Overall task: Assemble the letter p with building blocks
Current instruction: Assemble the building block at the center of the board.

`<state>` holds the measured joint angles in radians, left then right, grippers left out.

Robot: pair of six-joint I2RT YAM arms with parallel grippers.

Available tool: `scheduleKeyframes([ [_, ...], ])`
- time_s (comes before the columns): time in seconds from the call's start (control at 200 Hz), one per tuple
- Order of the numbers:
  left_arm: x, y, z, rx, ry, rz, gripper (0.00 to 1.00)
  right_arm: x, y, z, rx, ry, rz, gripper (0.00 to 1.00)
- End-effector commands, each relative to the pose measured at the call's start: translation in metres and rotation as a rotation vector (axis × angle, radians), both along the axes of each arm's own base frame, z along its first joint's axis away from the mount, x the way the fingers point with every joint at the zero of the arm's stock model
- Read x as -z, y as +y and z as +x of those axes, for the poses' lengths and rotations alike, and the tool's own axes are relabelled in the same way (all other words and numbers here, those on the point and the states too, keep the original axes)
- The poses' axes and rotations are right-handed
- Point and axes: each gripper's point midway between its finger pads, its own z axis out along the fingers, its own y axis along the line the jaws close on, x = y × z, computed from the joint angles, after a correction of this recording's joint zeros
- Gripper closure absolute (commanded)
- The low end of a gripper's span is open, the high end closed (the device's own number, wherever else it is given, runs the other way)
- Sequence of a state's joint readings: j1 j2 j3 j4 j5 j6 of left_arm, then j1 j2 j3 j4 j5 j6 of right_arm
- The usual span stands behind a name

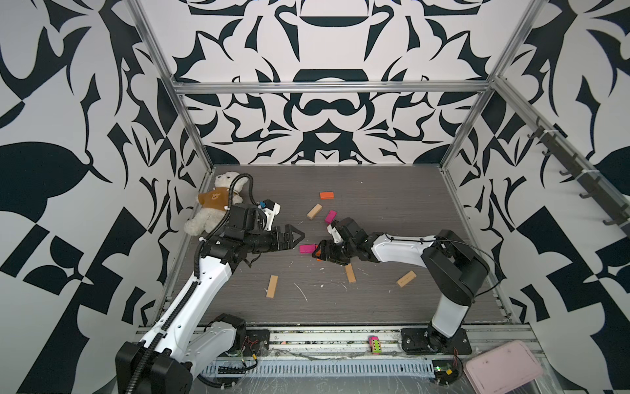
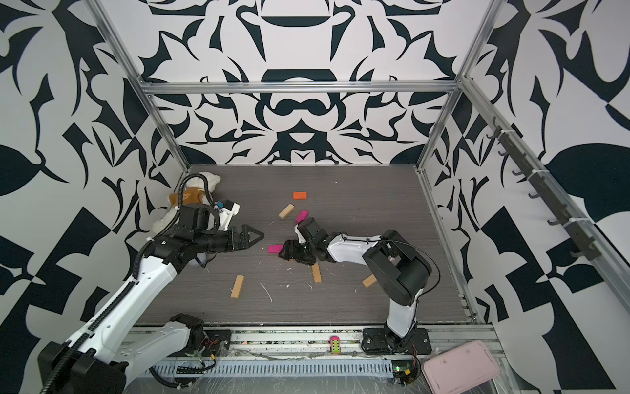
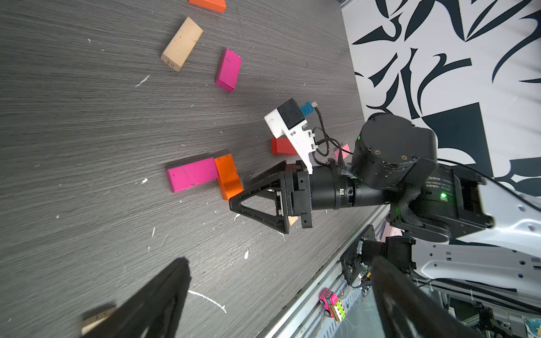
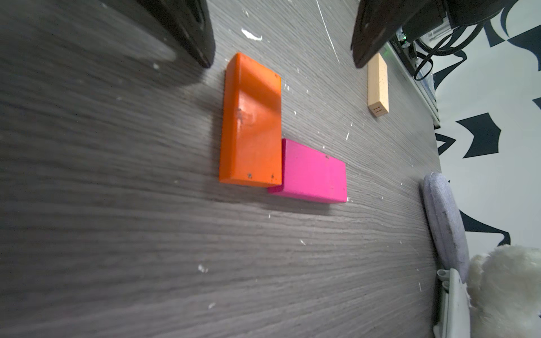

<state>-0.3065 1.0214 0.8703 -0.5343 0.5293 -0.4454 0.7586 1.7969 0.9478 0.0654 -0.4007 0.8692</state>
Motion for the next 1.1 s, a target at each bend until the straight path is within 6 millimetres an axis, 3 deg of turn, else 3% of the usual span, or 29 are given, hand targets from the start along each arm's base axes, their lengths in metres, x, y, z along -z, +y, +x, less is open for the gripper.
scheduleKeyframes([
  [0.0, 0.003, -0.001, -0.003, 0.01, 0.006, -0.012, 0.01, -0.005, 0.003, 0.004, 0.003, -0.013, 0.035, 0.22],
  [1.095, 0.005, -0.012, -0.012, 0.096, 0.064, -0.058, 0.01, 0.014, 0.002, 0.0, 0.019, 0.038, 0.03, 0.22],
])
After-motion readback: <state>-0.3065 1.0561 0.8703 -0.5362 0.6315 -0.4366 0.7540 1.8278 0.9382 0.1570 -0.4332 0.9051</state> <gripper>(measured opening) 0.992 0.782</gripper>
